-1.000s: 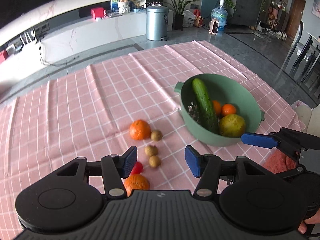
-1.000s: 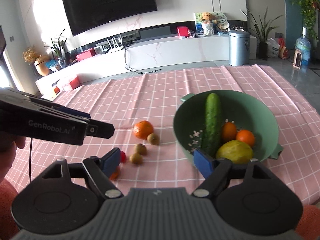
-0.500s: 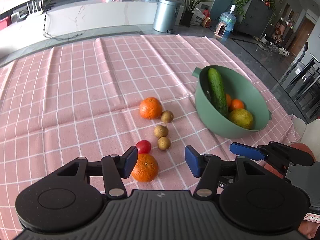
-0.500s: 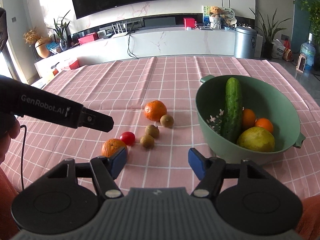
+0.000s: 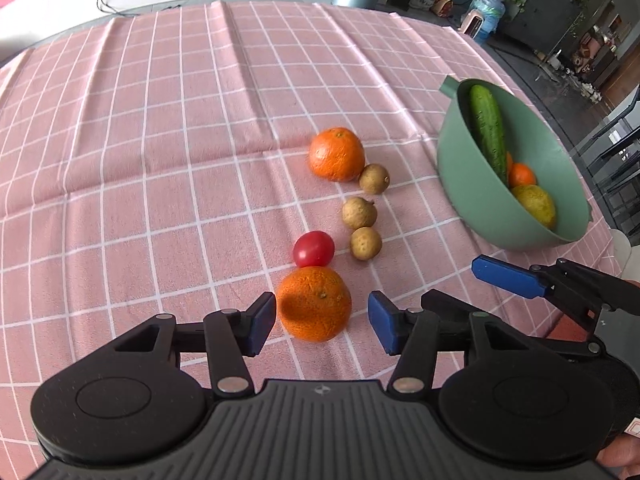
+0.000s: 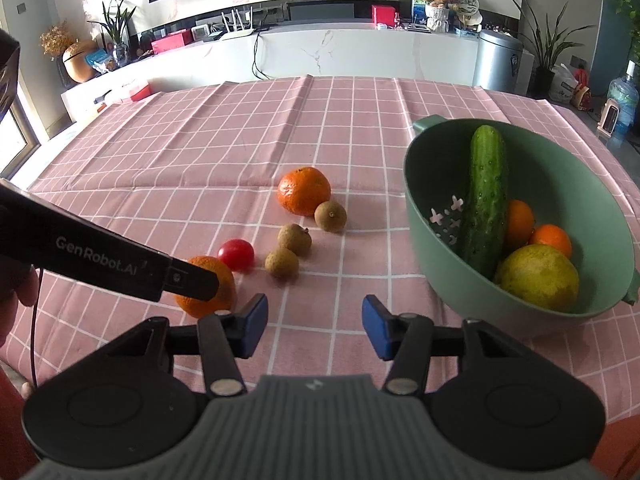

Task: Organize fruits
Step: 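Withdraw both grippers from the colander back toward the remaining fruit, then grasp an orange with the left gripper while the right gripper grasps a brown kiwi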

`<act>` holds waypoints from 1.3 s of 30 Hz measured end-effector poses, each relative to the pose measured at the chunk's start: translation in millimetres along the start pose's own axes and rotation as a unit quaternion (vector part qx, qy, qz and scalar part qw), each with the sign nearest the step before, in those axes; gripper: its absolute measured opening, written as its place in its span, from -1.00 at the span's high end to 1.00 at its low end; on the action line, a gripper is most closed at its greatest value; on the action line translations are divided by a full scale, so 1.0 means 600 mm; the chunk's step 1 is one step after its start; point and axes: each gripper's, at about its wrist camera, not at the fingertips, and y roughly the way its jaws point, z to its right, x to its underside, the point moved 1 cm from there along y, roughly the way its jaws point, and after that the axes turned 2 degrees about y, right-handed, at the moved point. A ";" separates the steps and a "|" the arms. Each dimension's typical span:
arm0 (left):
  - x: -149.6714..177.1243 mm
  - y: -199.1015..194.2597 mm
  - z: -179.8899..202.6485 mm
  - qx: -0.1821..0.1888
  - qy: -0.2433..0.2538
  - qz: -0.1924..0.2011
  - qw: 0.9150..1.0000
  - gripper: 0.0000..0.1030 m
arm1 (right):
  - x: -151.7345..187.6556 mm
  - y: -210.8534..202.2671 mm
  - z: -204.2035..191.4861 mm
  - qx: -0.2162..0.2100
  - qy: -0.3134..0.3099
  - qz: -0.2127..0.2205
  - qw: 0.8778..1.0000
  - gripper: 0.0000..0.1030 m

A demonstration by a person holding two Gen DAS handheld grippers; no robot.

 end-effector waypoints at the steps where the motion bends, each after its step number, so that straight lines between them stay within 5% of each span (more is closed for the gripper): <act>1: 0.000 0.004 -0.001 0.000 -0.001 -0.004 1.000 -0.22 | 0.000 0.004 -0.001 -0.001 0.001 -0.003 1.000 0.02; 12: 0.000 0.015 -0.012 0.008 -0.024 -0.006 1.000 0.03 | -0.006 0.026 -0.007 -0.010 -0.015 -0.012 1.000 0.18; 25: -0.009 -0.031 -0.061 0.027 -0.096 0.057 0.993 0.03 | -0.030 0.069 -0.030 -0.034 -0.023 -0.009 0.999 0.40; 39: -0.013 -0.020 -0.070 0.036 -0.100 0.058 0.993 0.03 | -0.041 0.100 -0.033 -0.029 -0.022 -0.027 0.999 0.59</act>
